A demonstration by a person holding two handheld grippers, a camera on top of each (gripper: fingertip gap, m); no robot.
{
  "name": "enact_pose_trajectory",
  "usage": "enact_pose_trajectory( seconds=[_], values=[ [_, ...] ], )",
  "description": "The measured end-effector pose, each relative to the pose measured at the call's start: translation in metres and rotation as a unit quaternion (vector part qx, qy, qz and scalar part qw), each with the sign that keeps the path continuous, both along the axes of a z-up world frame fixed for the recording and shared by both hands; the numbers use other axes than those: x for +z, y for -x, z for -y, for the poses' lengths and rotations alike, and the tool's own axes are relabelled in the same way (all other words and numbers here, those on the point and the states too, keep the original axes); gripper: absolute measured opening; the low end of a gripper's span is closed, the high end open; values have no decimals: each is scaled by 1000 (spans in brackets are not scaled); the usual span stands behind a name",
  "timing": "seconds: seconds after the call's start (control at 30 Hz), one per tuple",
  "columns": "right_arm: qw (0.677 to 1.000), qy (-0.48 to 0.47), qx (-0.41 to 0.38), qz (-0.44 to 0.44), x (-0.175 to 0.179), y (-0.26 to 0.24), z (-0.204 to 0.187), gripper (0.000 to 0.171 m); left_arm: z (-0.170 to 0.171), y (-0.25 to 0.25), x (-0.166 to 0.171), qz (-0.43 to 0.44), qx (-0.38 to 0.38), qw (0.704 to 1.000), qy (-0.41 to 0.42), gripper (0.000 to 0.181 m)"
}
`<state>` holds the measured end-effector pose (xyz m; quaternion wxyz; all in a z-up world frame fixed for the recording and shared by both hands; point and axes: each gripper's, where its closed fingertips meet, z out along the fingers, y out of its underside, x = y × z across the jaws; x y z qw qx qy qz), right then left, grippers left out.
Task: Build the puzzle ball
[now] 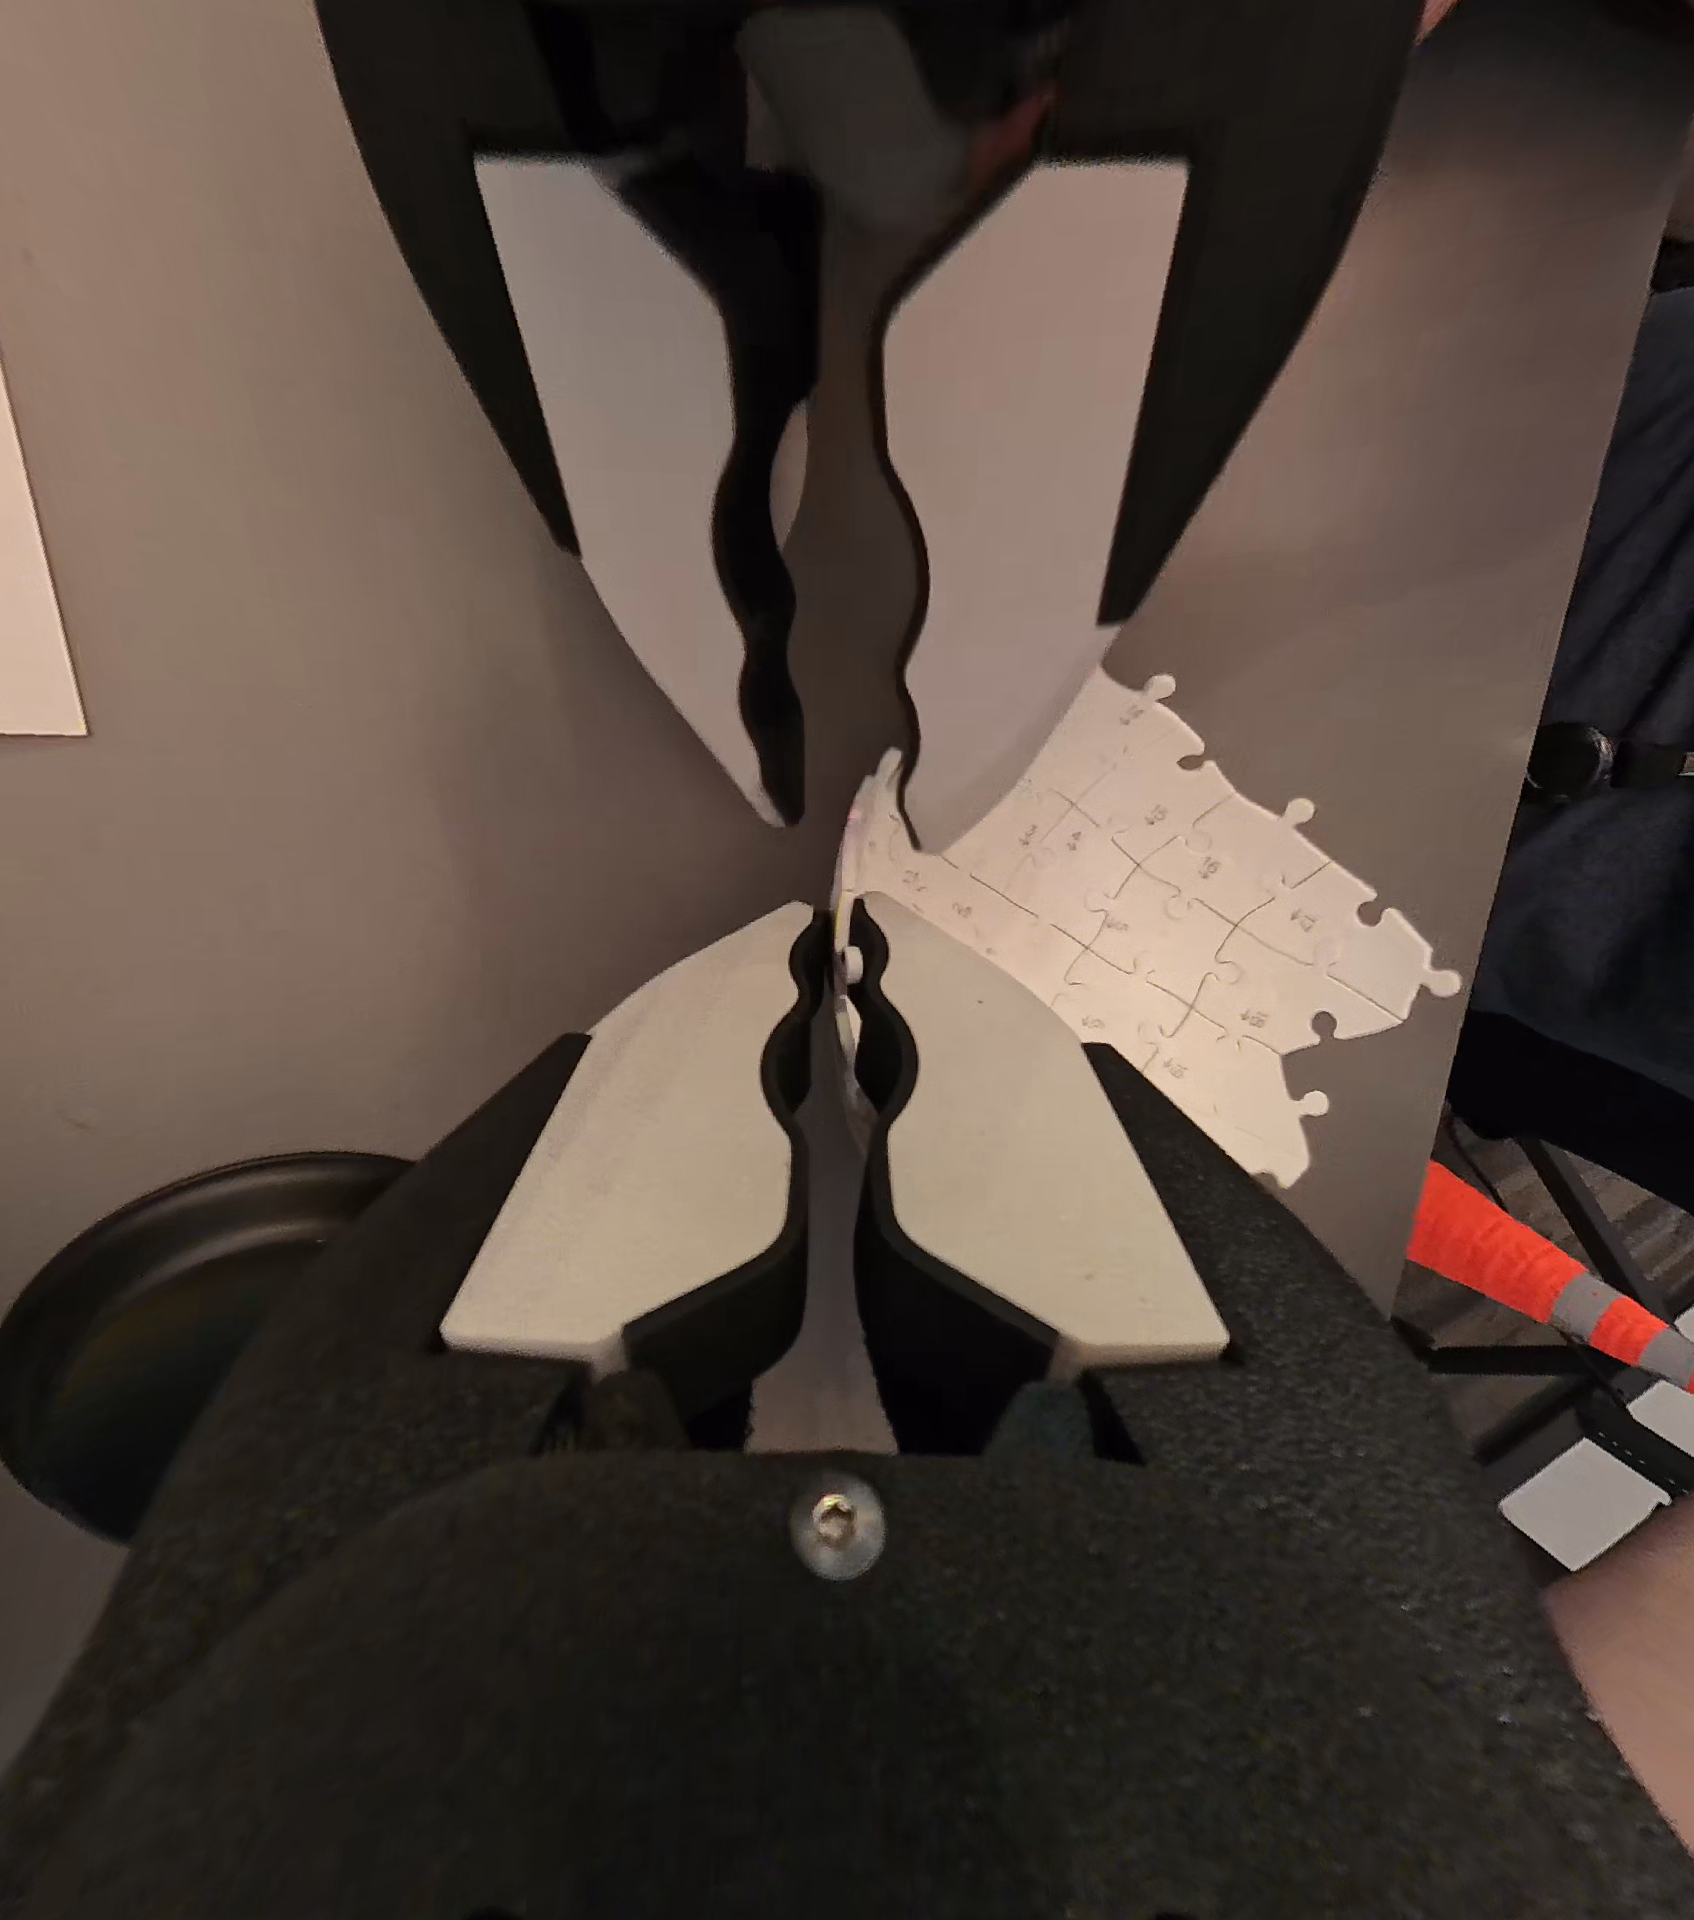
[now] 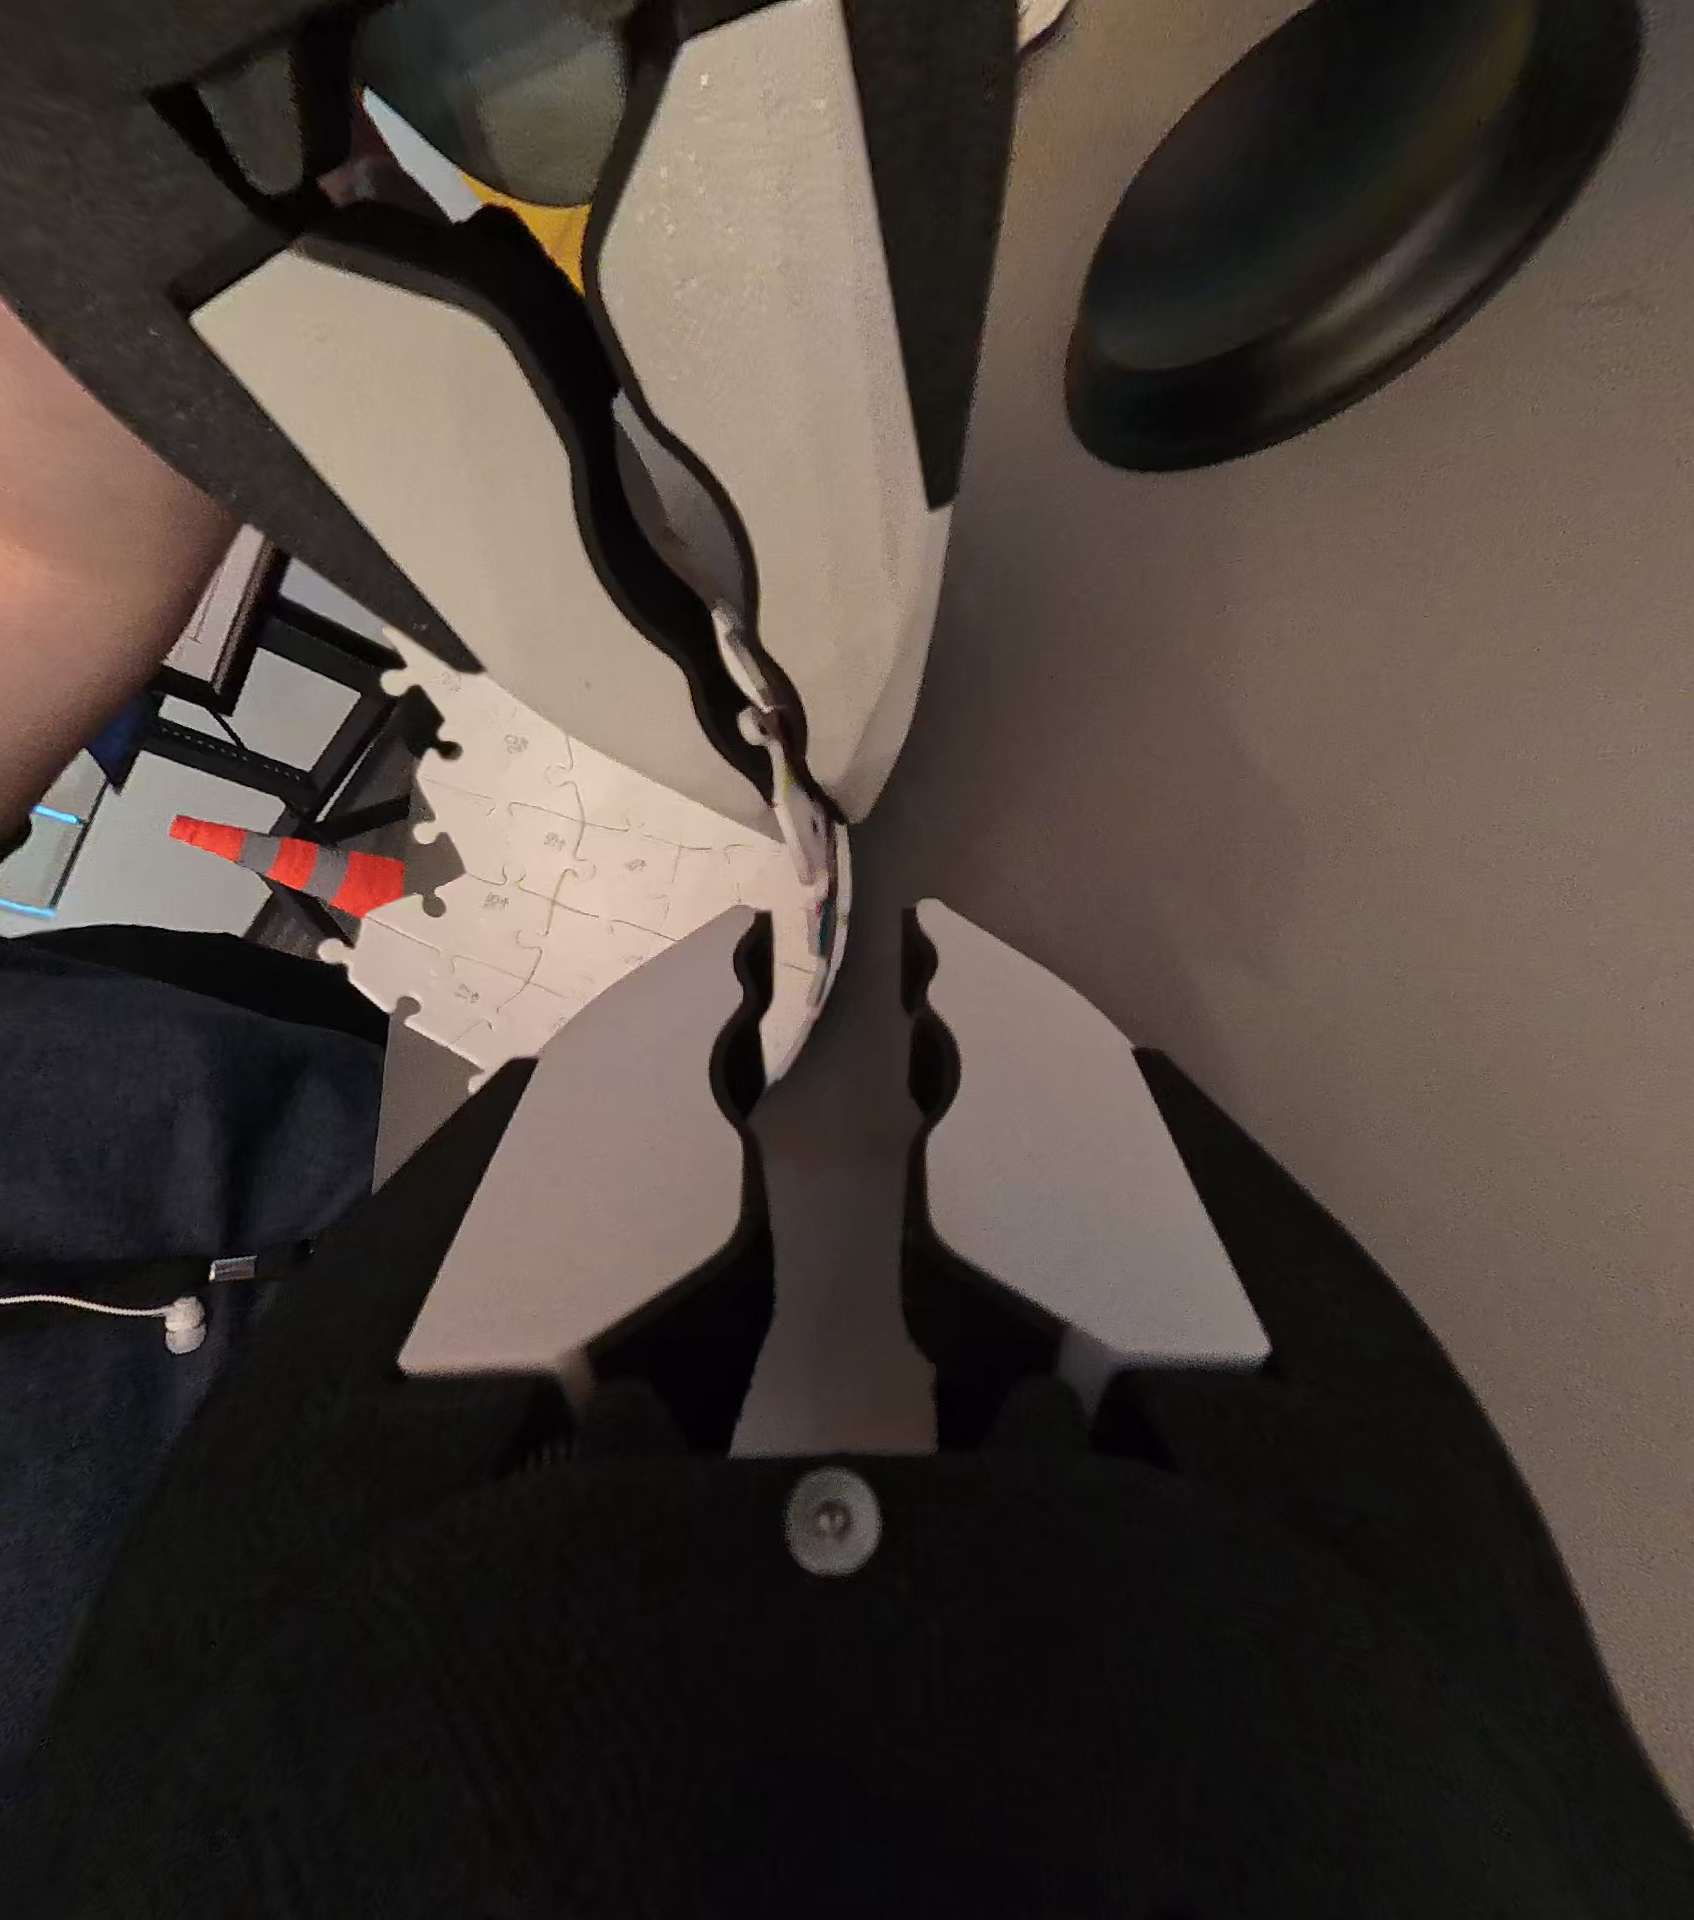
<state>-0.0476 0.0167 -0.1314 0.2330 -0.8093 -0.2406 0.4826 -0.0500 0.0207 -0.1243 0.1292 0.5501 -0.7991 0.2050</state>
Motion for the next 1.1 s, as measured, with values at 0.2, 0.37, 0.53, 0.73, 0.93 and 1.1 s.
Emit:
enact_pose_trajectory(
  seconds=[0.2,0.37,0.53,0.73,0.93,1.1],
  values=[
    [1000,-25,7,16,0,13,-4,19,1,-2,1,9,-1,1000,-1,3],
    [999,-28,3,25,-1,10,-5,4,-4,-4,0,15,17,1000,-10,14],
    [1000,-24,-5,-14,8,11,-8,4,-12,-11,12,54,50,997,-7,24],
    [998,-44,-27,-44,24,5,-13,4,-17,-19,36,114,91,989,23,38],
    [996,-44,-45,-64,34,-3,-13,4,-34,-32,79,224,167,959,52,55],
    [991,-68,-58,-102,72,-7,-5,4,-38,-17,121,329,257,906,71,46]
  ],
)
